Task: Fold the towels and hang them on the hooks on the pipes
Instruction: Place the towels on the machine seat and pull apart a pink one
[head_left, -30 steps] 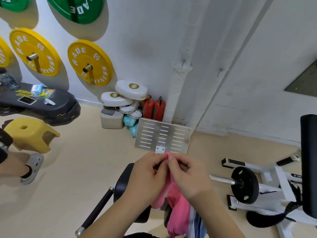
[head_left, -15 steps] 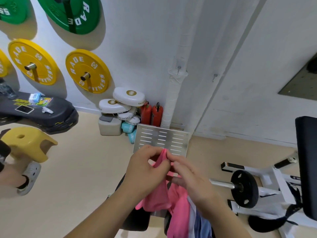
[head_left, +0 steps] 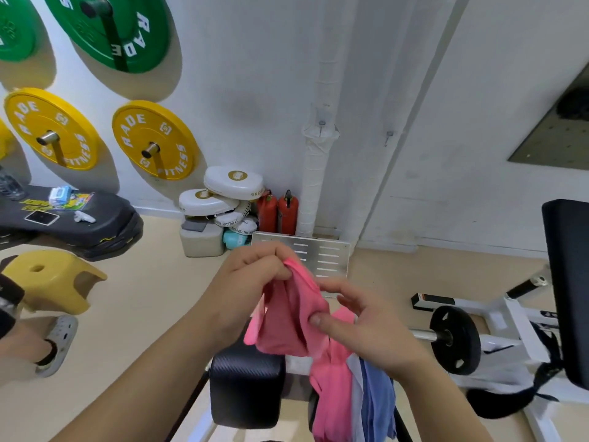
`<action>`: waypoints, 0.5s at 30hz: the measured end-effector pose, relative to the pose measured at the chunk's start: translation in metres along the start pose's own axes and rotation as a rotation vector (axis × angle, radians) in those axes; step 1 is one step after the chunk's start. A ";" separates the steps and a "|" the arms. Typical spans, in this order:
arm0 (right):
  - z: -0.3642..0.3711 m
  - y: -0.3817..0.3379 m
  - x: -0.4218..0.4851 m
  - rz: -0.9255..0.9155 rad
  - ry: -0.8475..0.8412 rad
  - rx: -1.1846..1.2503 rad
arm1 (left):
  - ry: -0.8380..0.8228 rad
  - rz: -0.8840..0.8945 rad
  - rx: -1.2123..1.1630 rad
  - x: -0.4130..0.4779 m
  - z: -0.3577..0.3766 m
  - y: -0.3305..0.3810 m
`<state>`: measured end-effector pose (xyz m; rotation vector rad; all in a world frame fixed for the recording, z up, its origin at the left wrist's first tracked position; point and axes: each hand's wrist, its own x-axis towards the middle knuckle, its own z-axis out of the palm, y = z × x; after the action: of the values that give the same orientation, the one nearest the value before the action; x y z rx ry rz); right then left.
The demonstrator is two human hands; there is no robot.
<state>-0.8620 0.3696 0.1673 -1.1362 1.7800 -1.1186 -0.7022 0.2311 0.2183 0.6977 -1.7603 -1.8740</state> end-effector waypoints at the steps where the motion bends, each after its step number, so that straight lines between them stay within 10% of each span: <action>1: -0.001 0.000 0.000 -0.003 -0.028 0.022 | -0.029 0.023 -0.019 0.000 -0.002 0.006; 15: -0.039 0.026 -0.017 0.219 0.116 -0.089 | 0.492 0.025 0.158 0.008 -0.020 -0.025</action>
<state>-0.8990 0.4025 0.1587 -0.9165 2.0080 -1.0001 -0.6951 0.2125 0.1924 1.0824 -1.5878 -1.3979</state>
